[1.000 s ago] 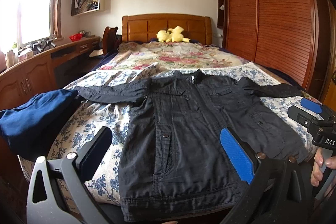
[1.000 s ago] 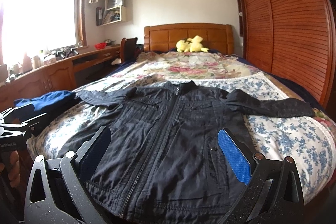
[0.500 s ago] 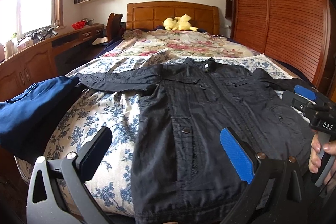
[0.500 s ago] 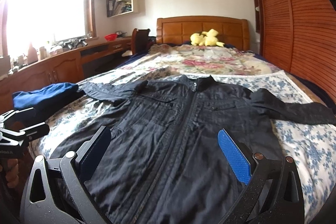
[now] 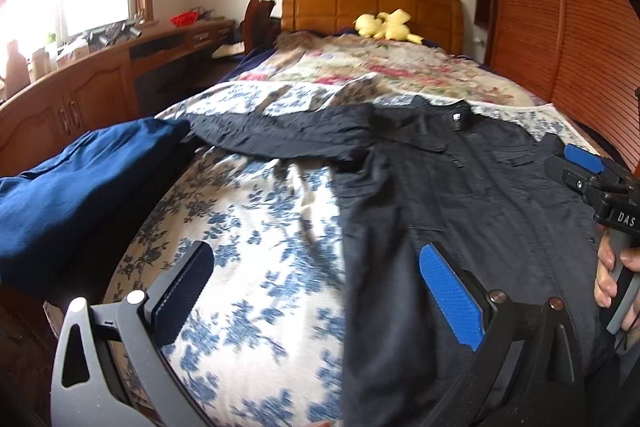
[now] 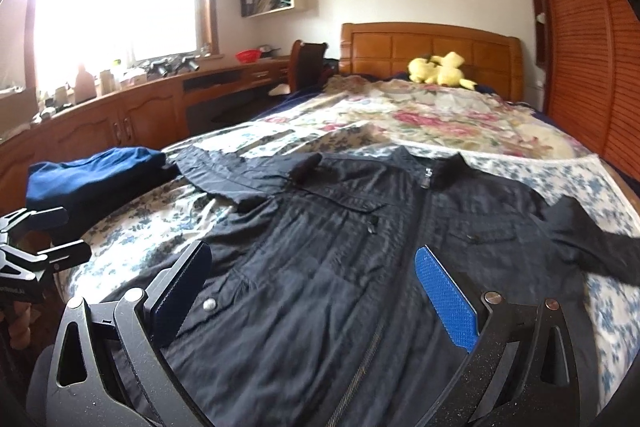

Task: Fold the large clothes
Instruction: 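Move the left tool to the jacket sleeve cuff beside it and grasp it, then lift the sleeve with the left tool and fold it across the jacket body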

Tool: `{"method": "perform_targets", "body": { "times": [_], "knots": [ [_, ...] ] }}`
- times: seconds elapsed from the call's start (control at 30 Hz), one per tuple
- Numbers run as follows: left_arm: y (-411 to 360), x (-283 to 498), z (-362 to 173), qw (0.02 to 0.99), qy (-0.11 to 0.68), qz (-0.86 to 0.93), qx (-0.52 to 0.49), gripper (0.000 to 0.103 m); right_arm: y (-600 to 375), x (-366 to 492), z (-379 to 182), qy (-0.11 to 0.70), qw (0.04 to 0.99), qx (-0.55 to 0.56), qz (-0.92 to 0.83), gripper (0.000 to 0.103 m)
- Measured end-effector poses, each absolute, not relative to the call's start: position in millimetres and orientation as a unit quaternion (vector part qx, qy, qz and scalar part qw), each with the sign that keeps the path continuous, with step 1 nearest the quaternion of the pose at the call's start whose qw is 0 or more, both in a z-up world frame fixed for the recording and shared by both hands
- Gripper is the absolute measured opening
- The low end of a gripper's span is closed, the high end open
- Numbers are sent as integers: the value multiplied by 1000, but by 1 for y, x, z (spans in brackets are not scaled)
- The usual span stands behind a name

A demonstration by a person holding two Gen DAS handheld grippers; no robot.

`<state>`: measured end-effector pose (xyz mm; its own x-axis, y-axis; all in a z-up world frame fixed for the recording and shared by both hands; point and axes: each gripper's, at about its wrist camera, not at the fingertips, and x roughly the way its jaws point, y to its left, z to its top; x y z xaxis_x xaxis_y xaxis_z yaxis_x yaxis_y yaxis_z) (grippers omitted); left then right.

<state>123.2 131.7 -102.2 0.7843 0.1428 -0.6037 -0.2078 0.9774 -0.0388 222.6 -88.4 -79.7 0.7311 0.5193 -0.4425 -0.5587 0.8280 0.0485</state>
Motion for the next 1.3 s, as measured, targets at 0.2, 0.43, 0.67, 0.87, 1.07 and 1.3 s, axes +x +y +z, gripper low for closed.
{"method": "perform_targets", "body": {
  "times": [0.2, 0.43, 0.67, 0.87, 1.07, 1.3],
  "knots": [
    [164, 152, -118, 934, 337, 96, -67, 103, -58, 265, -95, 246, 915, -57, 315, 103],
    [190, 197, -128, 929, 353, 83, -70, 103, -47, 297, -143, 298, 893, -70, 330, 103],
    [225, 263, -133, 924, 358, 74, -114, 98, -45, 301, -154, 316, 884, -67, 337, 103],
    [254, 320, -150, 907, 379, 92, -157, 86, -44, 304, -158, 323, 882, -64, 337, 103],
    [280, 357, -173, 886, 400, 130, -196, 82, -45, 304, -159, 321, 883, -66, 337, 103],
    [300, 377, -194, 864, 412, 155, -244, 42, -45, 303, -160, 324, 882, -65, 337, 103]
  ]
}}
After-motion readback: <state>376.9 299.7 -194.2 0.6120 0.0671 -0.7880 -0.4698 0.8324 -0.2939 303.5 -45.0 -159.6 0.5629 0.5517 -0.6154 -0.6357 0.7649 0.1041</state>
